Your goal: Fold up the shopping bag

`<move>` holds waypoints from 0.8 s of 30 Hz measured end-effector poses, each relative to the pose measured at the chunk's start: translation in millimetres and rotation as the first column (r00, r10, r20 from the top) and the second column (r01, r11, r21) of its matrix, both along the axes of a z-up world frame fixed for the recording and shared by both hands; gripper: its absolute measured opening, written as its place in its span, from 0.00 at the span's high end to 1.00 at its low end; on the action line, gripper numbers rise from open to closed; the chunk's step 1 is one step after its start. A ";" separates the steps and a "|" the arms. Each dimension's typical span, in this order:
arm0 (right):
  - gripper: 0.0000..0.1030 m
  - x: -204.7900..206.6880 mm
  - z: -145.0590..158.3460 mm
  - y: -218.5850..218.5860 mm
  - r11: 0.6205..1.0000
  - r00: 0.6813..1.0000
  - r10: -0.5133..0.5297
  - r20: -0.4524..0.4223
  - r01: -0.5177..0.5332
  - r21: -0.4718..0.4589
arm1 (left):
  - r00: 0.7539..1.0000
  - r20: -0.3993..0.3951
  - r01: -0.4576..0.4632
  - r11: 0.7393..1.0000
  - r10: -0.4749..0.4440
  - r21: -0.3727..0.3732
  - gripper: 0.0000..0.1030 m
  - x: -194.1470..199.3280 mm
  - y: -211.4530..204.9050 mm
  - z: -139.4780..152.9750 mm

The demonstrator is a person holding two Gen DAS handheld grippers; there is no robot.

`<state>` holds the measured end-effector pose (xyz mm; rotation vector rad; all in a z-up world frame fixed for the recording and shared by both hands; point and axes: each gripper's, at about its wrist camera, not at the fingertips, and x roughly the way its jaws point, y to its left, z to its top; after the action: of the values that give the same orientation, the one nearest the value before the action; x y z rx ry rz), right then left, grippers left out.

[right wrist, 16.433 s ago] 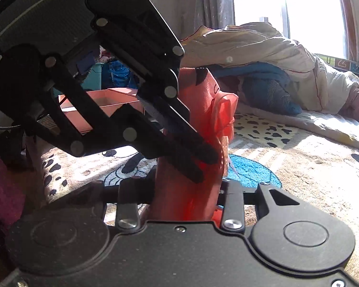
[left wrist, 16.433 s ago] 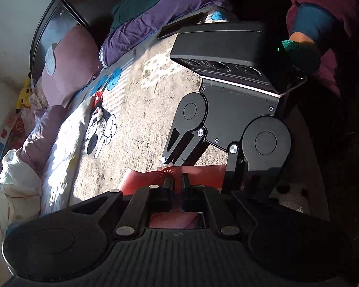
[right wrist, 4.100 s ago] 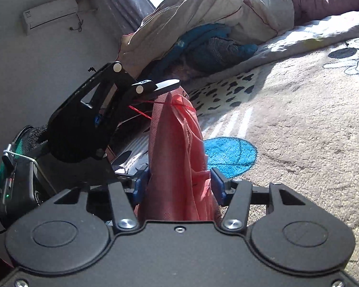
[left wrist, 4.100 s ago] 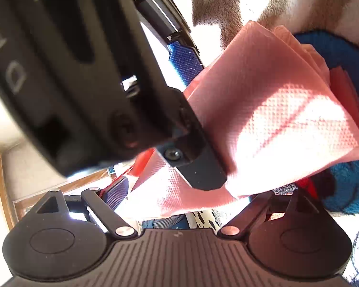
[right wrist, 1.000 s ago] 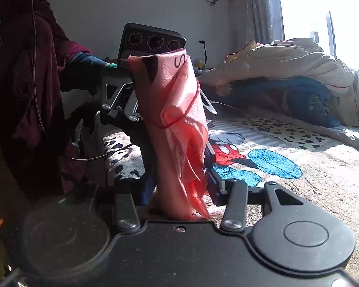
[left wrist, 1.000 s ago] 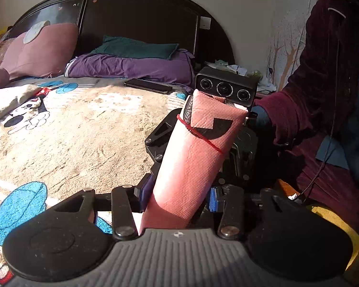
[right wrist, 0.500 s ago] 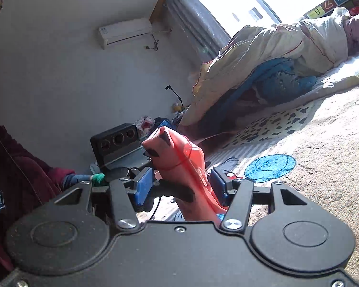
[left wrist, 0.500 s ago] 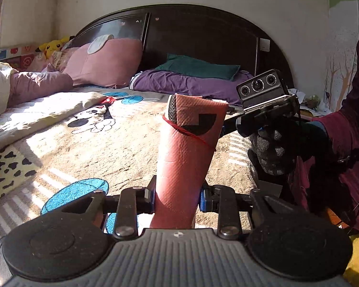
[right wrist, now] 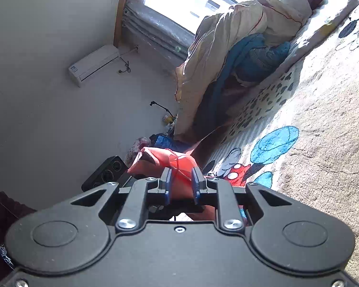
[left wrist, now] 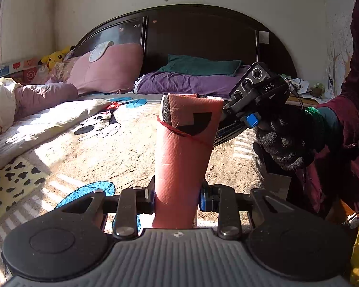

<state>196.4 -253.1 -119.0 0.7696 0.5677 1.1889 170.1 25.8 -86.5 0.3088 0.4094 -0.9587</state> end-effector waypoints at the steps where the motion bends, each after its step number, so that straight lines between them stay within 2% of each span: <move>1: 0.83 -1.7 0.7 1.0 1.000 1.000 -0.004 0.003 0.004 -0.015 | 1.000 0.007 -0.005 1.000 0.005 0.003 0.72 -1.0 -0.4 0.1; 3: 0.83 -1.0 -4.7 -0.2 1.000 0.999 -0.023 -0.046 0.023 0.017 | 1.000 0.024 -0.014 1.000 0.013 0.016 0.72 -11.9 2.1 -6.2; 6: 0.83 2.4 -15.0 -1.7 0.995 0.981 -0.022 -0.191 0.039 0.086 | 0.998 0.058 -0.015 0.999 0.013 0.050 0.72 -17.8 -0.9 -6.2; 10: 0.84 -1.9 -13.0 0.2 0.994 0.974 -0.055 -0.218 0.074 0.080 | 0.992 0.124 0.004 0.990 -0.021 0.139 0.72 -27.0 -15.9 -4.7; 15: 0.92 -0.9 -10.4 2.2 0.997 0.989 -0.070 -0.128 0.071 0.006 | 0.995 0.097 0.001 0.992 -0.013 0.127 0.72 -39.3 3.6 -10.3; 21: 0.93 8.0 -45.5 3.8 0.997 0.961 -0.051 -0.273 0.063 0.036 | 0.997 0.078 0.009 0.992 -0.019 0.129 0.72 -42.5 5.9 -13.8; 24: 0.92 11.7 -57.7 2.4 0.994 0.935 -0.017 -0.354 0.054 0.094 | 0.998 0.065 0.008 0.993 -0.015 0.115 0.72 -42.5 9.2 -13.3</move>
<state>208.1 -250.7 -176.7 1.0892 0.7896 1.0573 127.5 35.0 -99.8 0.4462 0.4032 -0.9355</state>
